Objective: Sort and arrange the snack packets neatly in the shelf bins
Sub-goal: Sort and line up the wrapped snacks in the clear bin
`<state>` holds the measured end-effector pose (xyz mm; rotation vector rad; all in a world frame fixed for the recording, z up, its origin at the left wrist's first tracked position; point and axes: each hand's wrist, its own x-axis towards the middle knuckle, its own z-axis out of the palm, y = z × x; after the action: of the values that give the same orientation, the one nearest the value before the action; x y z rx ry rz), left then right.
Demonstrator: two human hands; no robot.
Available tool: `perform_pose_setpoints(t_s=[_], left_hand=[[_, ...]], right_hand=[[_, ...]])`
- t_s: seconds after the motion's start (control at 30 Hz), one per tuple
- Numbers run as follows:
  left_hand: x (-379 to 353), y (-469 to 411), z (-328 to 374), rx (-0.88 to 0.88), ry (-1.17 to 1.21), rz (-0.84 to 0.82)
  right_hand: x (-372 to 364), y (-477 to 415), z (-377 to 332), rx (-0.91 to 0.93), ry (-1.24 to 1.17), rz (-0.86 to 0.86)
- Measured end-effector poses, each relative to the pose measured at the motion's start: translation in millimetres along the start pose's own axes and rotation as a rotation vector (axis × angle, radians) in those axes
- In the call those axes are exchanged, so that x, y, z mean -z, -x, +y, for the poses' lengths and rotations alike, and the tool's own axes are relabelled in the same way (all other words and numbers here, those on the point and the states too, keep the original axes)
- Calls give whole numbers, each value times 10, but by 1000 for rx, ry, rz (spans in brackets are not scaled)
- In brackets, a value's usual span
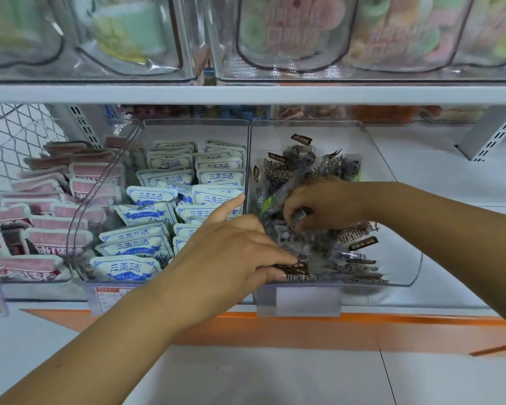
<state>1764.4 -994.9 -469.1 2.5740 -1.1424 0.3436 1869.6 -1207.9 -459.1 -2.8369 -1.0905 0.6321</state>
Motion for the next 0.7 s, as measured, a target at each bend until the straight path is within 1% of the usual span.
perform_pose_setpoints(t_s=[0.17,0.27,0.33,0.5,0.6,0.7], left_hand=[[6,7,-1,14,-4,-6],[16,7,22,-17,-56,18],[14,1,31,-44,-74,33],[3,-9,7,-82,-52,45],[9,-19,2,-90,-65,55],[7,-12,0,-79,-53,46]], right_hand=[[46,107,41,-24,-40,82],[100,186,58,-13,14,181],[109,223,46,-23,35,214],[101,237,-14,-31,-33,189],[38,220,-87,-64,16,163],[-25,177,-128,-88,49,234]])
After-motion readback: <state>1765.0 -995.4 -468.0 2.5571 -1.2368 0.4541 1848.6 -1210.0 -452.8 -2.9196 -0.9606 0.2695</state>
